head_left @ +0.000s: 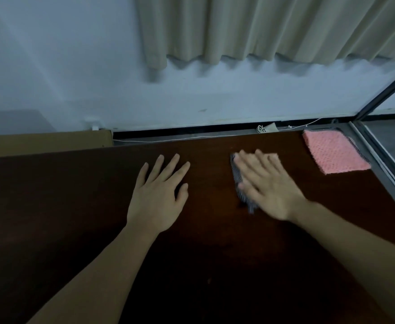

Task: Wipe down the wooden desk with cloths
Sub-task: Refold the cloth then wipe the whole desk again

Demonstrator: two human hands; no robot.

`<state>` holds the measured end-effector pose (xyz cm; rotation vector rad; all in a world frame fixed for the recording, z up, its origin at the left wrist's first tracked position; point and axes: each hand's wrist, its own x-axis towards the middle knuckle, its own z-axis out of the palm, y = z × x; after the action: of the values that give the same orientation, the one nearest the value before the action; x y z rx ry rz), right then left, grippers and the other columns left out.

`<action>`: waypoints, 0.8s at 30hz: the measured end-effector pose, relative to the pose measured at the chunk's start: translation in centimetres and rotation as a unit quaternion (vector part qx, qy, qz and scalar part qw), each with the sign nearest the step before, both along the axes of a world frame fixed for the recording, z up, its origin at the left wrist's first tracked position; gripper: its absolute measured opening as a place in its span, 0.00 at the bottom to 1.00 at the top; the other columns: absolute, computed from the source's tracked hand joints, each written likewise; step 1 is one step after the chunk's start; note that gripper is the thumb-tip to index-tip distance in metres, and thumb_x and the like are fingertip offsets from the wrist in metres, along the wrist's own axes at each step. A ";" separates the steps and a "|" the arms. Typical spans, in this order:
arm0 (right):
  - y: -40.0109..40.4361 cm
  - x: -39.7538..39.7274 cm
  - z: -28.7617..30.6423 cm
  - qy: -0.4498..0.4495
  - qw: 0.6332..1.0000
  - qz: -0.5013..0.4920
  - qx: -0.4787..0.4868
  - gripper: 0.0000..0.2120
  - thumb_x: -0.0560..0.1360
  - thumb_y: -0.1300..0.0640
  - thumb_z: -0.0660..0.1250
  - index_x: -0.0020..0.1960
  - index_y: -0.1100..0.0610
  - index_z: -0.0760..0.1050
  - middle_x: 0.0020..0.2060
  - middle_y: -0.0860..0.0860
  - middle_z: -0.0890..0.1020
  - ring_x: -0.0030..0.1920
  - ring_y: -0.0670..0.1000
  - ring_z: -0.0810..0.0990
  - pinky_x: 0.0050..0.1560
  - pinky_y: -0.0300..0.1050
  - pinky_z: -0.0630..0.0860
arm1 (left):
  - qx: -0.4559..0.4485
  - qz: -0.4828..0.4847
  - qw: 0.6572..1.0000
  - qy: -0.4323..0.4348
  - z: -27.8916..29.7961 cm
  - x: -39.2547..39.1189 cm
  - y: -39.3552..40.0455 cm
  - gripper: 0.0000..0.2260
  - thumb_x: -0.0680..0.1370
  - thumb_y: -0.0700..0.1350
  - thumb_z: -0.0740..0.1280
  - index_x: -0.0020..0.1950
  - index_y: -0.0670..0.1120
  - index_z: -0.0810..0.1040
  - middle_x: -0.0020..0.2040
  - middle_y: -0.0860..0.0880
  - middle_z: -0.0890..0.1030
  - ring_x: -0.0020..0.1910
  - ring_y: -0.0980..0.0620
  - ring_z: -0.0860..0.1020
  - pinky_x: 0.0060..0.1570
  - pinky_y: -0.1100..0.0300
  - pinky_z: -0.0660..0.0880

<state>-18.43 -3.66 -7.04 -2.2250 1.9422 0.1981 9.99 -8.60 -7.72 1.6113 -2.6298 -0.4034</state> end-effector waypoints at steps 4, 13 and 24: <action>-5.2 -0.1 -0.2 0.006 0.998 -0.061 0.000 0.34 0.78 0.32 0.31 0.80 0.43 0.33 0.81 0.44 0.37 0.81 0.53 0.35 0.77 0.52 0.32 | -0.004 0.004 1.000 0.011 -0.3 -0.1 -0.1 0.25 0.84 0.59 0.46 0.82 0.61 0.49 0.83 0.57 0.45 0.82 0.52 0.41 0.80 0.46 0.41; 5.2 8.0 0.4 -0.034 0.994 0.099 0.012 0.32 0.83 0.35 0.35 0.83 0.47 0.40 0.82 0.46 0.43 0.81 0.55 0.37 0.78 0.57 0.38 | -0.004 0.039 0.999 0.019 2.2 4.1 -0.1 0.24 0.85 0.57 0.50 0.81 0.61 0.50 0.83 0.57 0.46 0.80 0.54 0.39 0.76 0.44 0.33; -5.9 6.8 0.2 -0.006 0.999 -0.044 0.008 0.39 0.71 0.32 0.24 0.80 0.43 0.30 0.81 0.44 0.35 0.79 0.52 0.31 0.76 0.53 0.29 | 0.011 0.083 0.996 -0.029 -0.1 11.9 0.9 0.31 0.76 0.66 0.31 0.80 0.66 0.43 0.81 0.60 0.39 0.80 0.54 0.35 0.78 0.49 0.35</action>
<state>-11.61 -9.59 -6.86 -2.1210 2.0183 0.1862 21.88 -7.71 -7.78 1.8575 -2.5133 -0.3856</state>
